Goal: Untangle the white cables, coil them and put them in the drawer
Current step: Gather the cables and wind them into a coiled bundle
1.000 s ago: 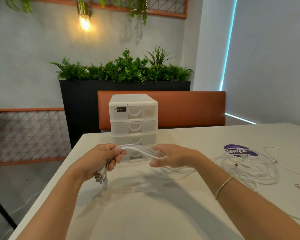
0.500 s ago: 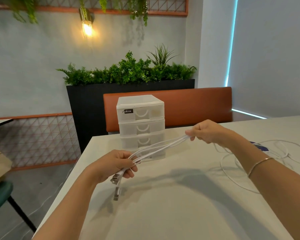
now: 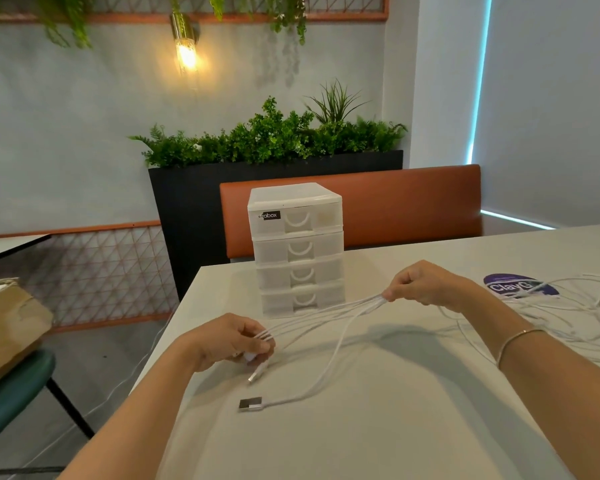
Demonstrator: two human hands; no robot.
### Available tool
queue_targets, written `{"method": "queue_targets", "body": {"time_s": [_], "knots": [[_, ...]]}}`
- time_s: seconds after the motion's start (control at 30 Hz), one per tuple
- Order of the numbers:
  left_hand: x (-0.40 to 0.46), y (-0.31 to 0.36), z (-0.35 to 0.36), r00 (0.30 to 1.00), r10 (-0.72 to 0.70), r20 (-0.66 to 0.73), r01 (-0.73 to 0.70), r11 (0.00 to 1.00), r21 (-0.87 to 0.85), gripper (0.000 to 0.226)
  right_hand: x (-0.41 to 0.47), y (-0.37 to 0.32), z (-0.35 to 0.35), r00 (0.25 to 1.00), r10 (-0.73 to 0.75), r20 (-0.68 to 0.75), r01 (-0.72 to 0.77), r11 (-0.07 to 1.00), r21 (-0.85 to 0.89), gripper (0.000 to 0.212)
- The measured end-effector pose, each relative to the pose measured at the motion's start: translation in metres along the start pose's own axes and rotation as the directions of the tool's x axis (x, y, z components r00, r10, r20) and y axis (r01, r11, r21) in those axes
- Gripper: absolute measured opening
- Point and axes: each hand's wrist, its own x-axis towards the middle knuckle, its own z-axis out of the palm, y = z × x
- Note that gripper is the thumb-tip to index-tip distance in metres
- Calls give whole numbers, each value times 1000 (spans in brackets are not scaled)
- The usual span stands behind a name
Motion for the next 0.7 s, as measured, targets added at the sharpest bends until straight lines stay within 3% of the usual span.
{"method": "queue_targets", "body": {"time_s": [0.17,0.43,0.6,0.7], "knots": [[3,3,4,994,-19,-109,33,992,123,7,2,4,-5,1000,3,24,-4,1000,31,19],[3,4,12,997,-27,-71,49,943,329,13,-1,15,-16,992,10,129,-5,999,-41,30],[2,13,8,996,-70,48,35,859,510,17,-4,14,-21,991,-18,133,23,999,-37,29],[5,33,3,987,-93,127,-4,791,611,43,-5,3,-25,989,-71,132,75,997,-27,27]]}}
